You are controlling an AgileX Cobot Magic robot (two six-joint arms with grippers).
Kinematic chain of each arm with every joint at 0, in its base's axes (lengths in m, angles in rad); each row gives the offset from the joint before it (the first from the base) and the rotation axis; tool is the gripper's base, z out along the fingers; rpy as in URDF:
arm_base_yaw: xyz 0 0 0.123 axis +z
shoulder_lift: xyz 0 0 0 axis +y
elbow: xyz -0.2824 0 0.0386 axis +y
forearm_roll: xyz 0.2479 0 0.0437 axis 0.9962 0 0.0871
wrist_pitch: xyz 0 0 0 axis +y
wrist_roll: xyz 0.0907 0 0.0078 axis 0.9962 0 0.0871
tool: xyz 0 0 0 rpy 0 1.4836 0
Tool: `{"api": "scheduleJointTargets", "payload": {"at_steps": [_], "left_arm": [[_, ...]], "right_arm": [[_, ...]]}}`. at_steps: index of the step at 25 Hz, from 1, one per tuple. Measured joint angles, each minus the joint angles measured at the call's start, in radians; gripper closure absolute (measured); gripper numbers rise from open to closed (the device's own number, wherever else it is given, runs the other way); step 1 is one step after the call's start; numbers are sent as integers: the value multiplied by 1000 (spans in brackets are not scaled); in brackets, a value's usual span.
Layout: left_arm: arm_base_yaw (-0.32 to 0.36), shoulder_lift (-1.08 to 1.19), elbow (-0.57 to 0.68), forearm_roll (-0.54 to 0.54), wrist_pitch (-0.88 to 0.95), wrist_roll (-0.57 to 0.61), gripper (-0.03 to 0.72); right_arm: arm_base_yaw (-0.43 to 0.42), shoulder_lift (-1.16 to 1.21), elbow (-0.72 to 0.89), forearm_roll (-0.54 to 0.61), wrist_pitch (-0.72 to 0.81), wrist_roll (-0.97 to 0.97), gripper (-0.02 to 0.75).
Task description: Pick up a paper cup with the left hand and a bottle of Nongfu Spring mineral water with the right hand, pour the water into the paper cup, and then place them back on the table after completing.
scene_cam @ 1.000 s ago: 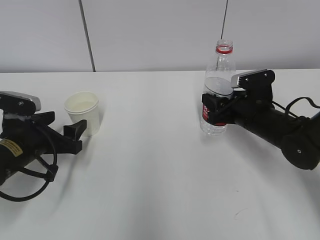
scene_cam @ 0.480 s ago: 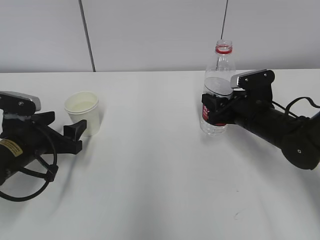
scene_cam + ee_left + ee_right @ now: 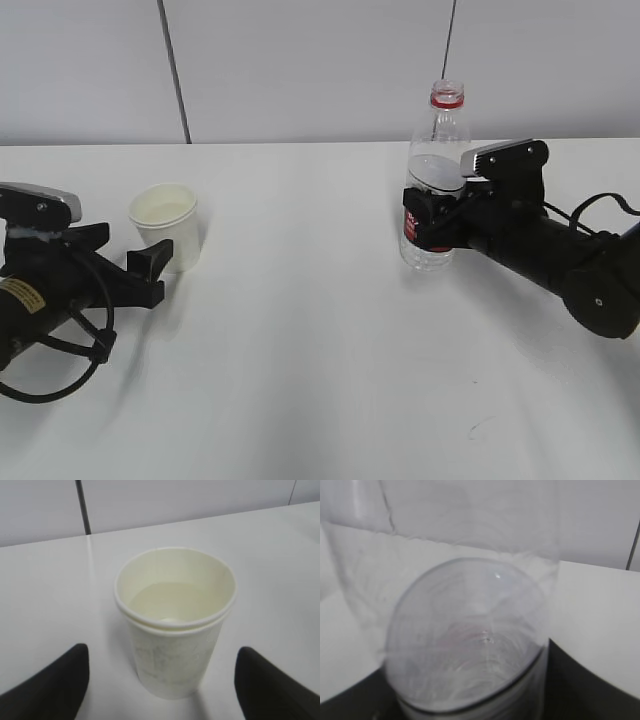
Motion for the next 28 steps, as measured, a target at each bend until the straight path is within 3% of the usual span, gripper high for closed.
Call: {"api": "scheduleJointTargets", "payload": {"at_steps": [2, 6, 9, 16, 28], "left_arm": [[0, 0, 0, 0, 0, 0, 139], [0, 0, 0, 0, 0, 0, 139], [0, 0, 0, 0, 0, 0, 139], [0, 0, 0, 0, 0, 0, 139], [0, -1, 1, 0, 0, 0, 139]], "right_arm": [[0, 0, 0, -2, 0, 9, 295], [0, 0, 0, -23, 3, 32, 146], [0, 0, 0, -34, 15, 48, 94], [0, 0, 5, -36, 16, 65, 84], [0, -85, 147, 20, -12, 69, 86]]}}
